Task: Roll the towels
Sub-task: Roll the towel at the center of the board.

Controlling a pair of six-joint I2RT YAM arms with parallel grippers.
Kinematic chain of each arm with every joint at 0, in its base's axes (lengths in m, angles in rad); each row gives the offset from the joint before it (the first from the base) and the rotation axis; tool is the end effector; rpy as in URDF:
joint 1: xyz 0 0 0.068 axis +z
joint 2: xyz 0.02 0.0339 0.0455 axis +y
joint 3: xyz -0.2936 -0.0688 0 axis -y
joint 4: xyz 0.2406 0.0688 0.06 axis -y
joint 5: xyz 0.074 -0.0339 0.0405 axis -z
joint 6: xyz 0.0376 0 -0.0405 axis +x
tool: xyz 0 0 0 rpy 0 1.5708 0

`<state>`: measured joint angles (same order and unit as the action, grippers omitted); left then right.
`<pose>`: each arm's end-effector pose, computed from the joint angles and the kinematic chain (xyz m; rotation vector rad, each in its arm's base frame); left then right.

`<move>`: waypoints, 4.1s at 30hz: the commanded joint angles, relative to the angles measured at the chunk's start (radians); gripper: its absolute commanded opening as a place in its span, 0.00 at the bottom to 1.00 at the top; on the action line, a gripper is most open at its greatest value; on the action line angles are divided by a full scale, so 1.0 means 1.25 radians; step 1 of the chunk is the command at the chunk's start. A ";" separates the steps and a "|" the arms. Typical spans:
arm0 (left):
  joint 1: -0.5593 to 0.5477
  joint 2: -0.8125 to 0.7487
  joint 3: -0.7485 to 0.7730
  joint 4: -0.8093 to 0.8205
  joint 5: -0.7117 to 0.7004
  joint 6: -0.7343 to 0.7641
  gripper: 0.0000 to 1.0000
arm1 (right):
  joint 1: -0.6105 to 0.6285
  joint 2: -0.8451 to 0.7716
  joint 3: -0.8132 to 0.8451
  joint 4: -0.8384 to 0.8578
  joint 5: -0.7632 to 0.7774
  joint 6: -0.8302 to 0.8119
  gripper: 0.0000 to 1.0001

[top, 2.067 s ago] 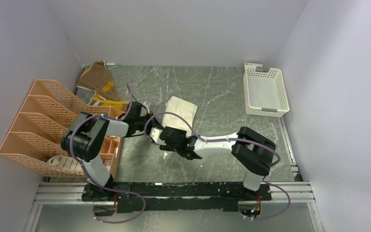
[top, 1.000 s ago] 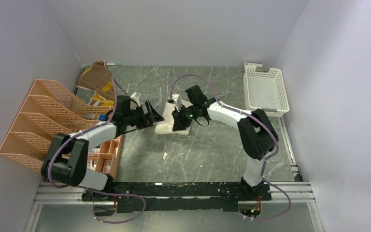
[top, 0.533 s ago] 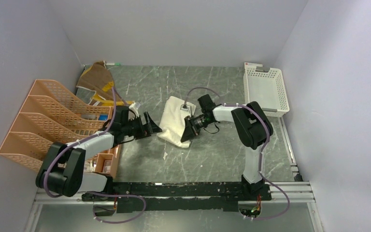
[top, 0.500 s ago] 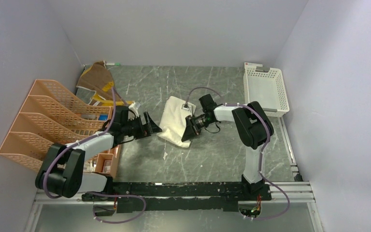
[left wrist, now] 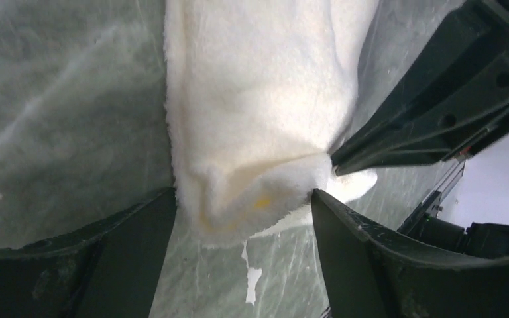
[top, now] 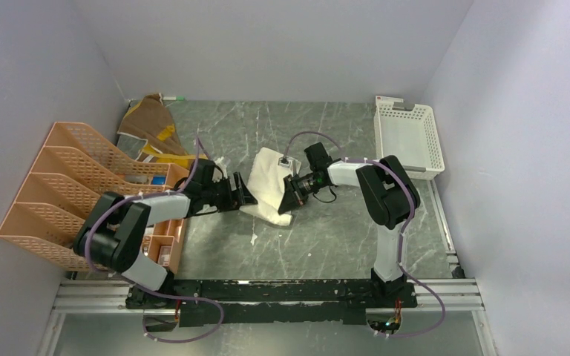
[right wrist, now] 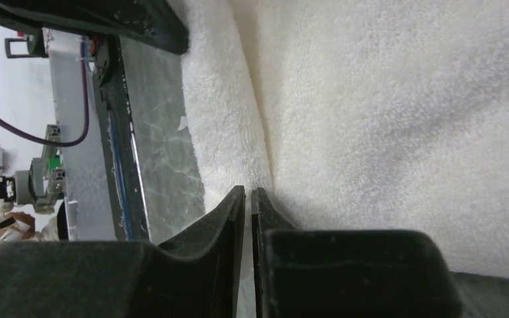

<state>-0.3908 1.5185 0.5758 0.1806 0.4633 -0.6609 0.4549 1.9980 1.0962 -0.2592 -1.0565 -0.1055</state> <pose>0.2455 -0.1193 0.1730 -0.0854 2.4790 -1.0336 0.3223 0.1941 0.1444 -0.9900 2.3357 1.5383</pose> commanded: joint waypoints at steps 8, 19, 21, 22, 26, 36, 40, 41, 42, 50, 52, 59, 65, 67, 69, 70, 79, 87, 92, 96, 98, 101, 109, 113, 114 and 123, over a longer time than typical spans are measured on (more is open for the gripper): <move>-0.005 0.166 0.100 0.002 -0.013 -0.005 0.08 | 0.083 -0.201 0.021 -0.013 0.559 0.064 0.40; 0.003 0.177 0.098 0.031 0.061 -0.079 0.07 | 0.291 -0.500 -0.195 0.166 0.977 0.058 0.90; 0.003 0.177 0.091 0.037 0.079 -0.113 0.07 | 0.444 -0.460 -0.201 0.150 1.173 -0.040 0.90; 0.003 0.174 0.085 0.034 0.080 -0.129 0.07 | 0.494 -0.444 -0.208 0.153 1.244 -0.081 0.91; 0.005 0.138 0.062 -0.009 0.049 -0.172 0.07 | 0.568 -0.437 -0.243 0.199 1.224 -0.196 0.91; 0.016 0.075 -0.051 0.044 0.045 -0.236 0.07 | 0.591 -0.337 -0.270 0.330 1.209 -0.402 0.90; 0.016 0.076 -0.062 0.055 0.050 -0.237 0.07 | 0.590 -0.280 -0.256 0.340 1.182 -0.455 0.87; 0.016 0.078 -0.061 0.055 0.050 -0.235 0.07 | 0.591 -0.267 -0.251 0.336 1.177 -0.462 0.85; 0.016 0.080 -0.059 0.056 0.051 -0.233 0.07 | 0.590 -0.255 -0.247 0.335 1.171 -0.468 0.83; 0.016 0.097 -0.048 0.068 0.071 -0.231 0.07 | 0.574 -0.181 -0.218 0.294 1.130 -0.468 0.31; 0.019 0.093 -0.047 0.069 0.077 -0.230 0.07 | 0.561 -0.154 -0.187 0.245 1.116 -0.452 0.00; 0.095 0.020 -0.060 0.118 0.164 -0.187 0.34 | 0.412 -0.273 -0.103 0.101 0.716 -0.352 0.00; 0.136 -0.108 -0.057 0.043 0.126 -0.137 0.74 | 0.273 -0.282 0.032 -0.035 0.422 -0.325 0.00; 0.137 -0.142 -0.057 0.026 0.112 -0.125 0.74 | 0.232 -0.226 0.105 -0.115 0.324 -0.319 0.00; 0.137 -0.166 -0.066 0.030 0.095 -0.117 0.76 | 0.202 -0.139 0.194 -0.225 0.220 -0.330 0.00; 0.137 -0.172 -0.071 0.035 0.092 -0.111 0.76 | 0.192 -0.087 0.241 -0.291 0.158 -0.352 0.00; 0.149 -0.195 -0.084 -0.036 0.016 -0.070 0.76 | 0.169 0.099 0.321 -0.474 -0.013 -0.487 0.00; 0.194 -0.293 -0.065 -0.124 0.017 -0.028 0.77 | 0.166 0.165 0.349 -0.491 -0.016 -0.460 0.00; 0.179 -0.324 -0.134 -0.102 0.088 -0.016 0.77 | 0.166 0.219 0.421 -0.490 -0.006 -0.406 0.00; 0.110 -0.333 -0.207 -0.054 0.066 -0.046 0.77 | 0.166 0.263 0.468 -0.498 0.011 -0.376 0.00; 0.081 -0.330 -0.227 -0.058 0.039 -0.047 0.77 | 0.165 0.268 0.469 -0.486 0.017 -0.357 0.00; 0.075 -0.332 -0.256 -0.051 0.027 -0.047 0.78 | 0.161 0.267 0.464 -0.482 0.016 -0.353 0.00; 0.075 -0.290 -0.262 0.029 -0.009 -0.076 0.80 | 0.159 0.240 0.429 -0.447 0.037 -0.339 0.00; 0.075 -0.215 -0.246 0.114 0.012 -0.107 0.81 | 0.159 0.228 0.402 -0.408 0.053 -0.312 0.00; 0.075 -0.190 -0.238 0.124 0.017 -0.111 0.81 | 0.159 0.230 0.403 -0.410 0.052 -0.311 0.00; 0.068 0.006 -0.245 0.278 0.099 -0.130 0.12 | 0.159 0.224 0.413 -0.361 0.099 -0.250 0.13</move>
<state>-0.2977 1.4406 0.2958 0.4446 0.5438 -0.8238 0.6575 2.2925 1.6142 -0.7998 -1.0500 -0.4564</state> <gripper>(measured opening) 0.377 0.043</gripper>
